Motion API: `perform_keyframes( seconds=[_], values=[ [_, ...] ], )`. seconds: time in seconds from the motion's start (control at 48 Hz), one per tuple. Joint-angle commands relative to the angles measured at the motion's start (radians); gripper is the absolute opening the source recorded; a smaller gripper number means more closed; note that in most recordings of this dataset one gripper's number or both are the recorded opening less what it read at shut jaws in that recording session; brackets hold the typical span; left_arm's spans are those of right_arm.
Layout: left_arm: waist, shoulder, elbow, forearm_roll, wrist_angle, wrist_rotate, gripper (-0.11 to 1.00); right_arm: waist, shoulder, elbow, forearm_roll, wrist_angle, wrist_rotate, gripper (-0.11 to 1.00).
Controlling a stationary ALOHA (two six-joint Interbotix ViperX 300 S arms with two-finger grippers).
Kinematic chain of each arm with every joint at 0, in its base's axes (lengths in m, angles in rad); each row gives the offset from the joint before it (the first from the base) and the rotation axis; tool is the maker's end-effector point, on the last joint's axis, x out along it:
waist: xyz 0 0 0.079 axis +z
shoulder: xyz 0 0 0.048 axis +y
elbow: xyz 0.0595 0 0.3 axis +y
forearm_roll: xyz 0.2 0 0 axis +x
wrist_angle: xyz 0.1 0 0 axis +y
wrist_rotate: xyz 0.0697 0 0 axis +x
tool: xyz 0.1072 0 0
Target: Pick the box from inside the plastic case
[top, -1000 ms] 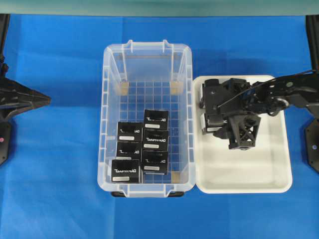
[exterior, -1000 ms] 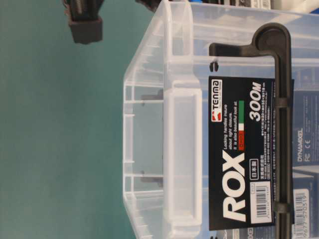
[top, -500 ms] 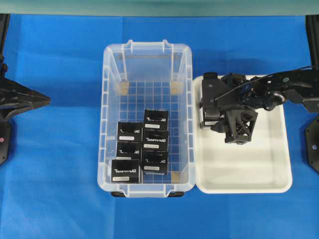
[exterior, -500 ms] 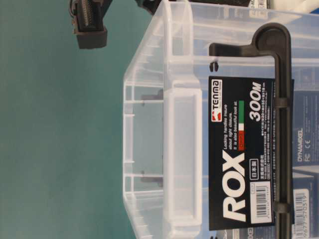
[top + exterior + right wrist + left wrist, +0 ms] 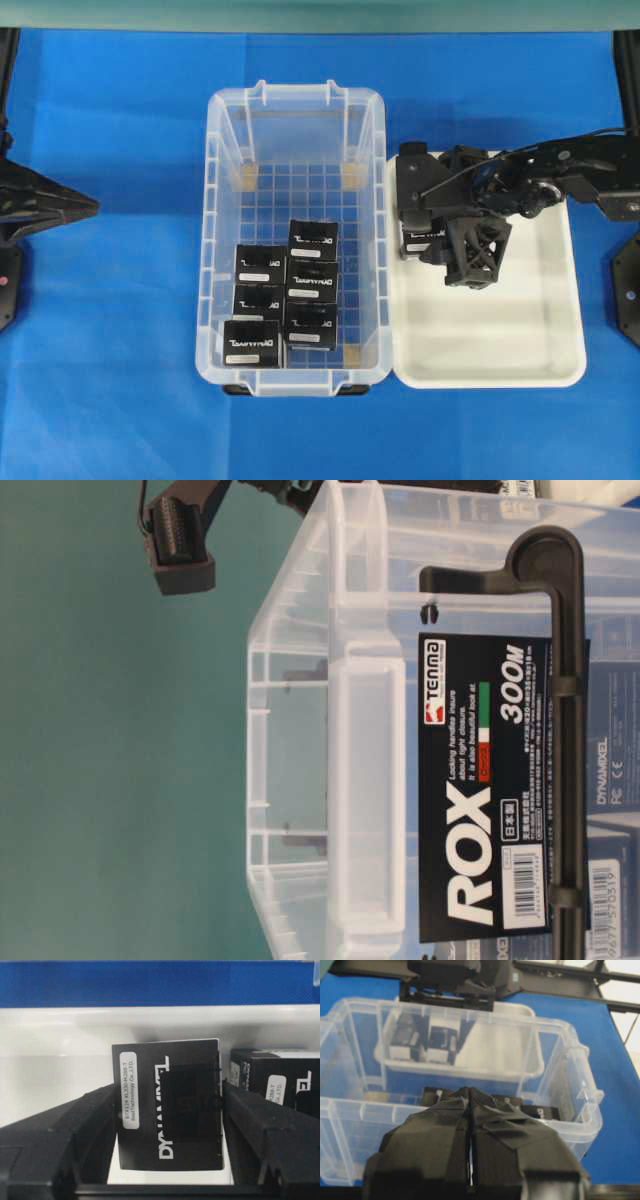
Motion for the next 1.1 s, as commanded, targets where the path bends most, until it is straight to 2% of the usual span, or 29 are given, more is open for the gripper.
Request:
perform_keyframes(
  seconds=[0.0, 0.063, 0.146, 0.25, 0.5, 0.875, 1.084],
  values=[
    [0.002, 0.003, -0.029, 0.003, -0.003, 0.000, -0.01, 0.002, 0.000, -0.011, 0.005, 0.002, 0.020, 0.65],
    [0.002, 0.000, -0.029, 0.003, -0.005, 0.000, -0.01, 0.002, -0.002, -0.011, 0.005, -0.005, 0.049, 0.68],
    [0.002, 0.000, -0.029, 0.003, -0.003, 0.000, -0.01, 0.002, -0.005, -0.011, 0.003, -0.011, 0.067, 0.83],
    [0.002, 0.000, -0.029, 0.003, -0.003, 0.000, -0.01, 0.000, -0.011, -0.011, 0.003, -0.017, 0.067, 0.90],
    [0.002, 0.000, -0.029, 0.003, -0.005, 0.002, -0.01, -0.005, -0.071, -0.017, 0.003, -0.011, 0.077, 0.90],
    [0.002, 0.000, -0.031, 0.003, -0.003, 0.003, -0.01, -0.020, -0.365, -0.055, 0.003, -0.005, 0.083, 0.90],
    [0.002, 0.000, -0.031, 0.003, -0.003, 0.003, -0.01, -0.009, -0.512, -0.049, 0.023, -0.017, 0.101, 0.90]
  ],
)
